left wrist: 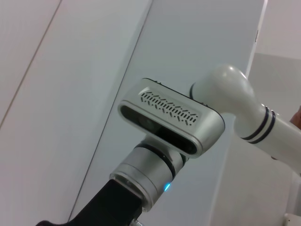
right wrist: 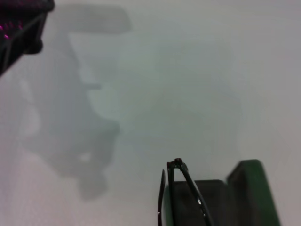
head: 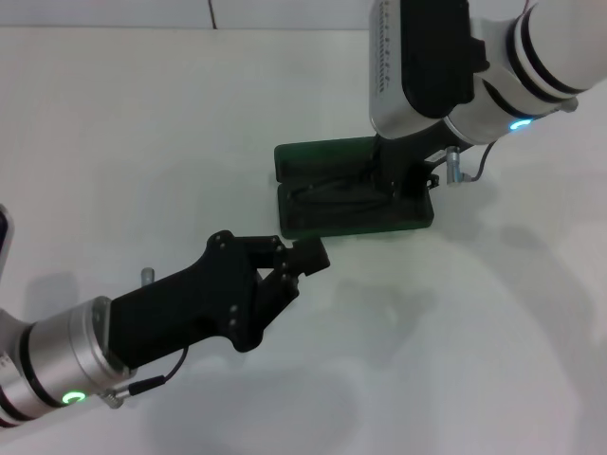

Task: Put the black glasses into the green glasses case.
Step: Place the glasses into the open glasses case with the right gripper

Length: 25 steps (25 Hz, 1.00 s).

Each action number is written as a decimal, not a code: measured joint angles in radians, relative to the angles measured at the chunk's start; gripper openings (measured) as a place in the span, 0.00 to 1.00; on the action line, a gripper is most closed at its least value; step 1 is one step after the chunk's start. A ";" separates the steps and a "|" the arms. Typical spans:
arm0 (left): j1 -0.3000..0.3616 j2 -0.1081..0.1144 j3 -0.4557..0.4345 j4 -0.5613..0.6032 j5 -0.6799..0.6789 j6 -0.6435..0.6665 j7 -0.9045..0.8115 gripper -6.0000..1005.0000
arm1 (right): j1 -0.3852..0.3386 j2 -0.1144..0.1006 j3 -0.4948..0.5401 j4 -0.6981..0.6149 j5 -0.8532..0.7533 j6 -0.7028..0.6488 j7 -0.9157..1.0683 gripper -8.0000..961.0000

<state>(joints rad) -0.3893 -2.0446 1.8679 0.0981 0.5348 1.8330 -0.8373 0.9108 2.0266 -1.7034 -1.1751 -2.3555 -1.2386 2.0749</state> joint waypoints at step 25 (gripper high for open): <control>-0.020 -0.003 -0.012 0.000 -0.002 -0.036 -0.030 0.05 | -0.057 0.001 -0.160 0.061 -0.059 0.262 0.002 0.06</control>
<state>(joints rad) -0.4096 -2.0478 1.8561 0.0981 0.5332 1.7971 -0.8676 0.8538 2.0279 -1.8635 -1.1143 -2.4149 -0.9768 2.0773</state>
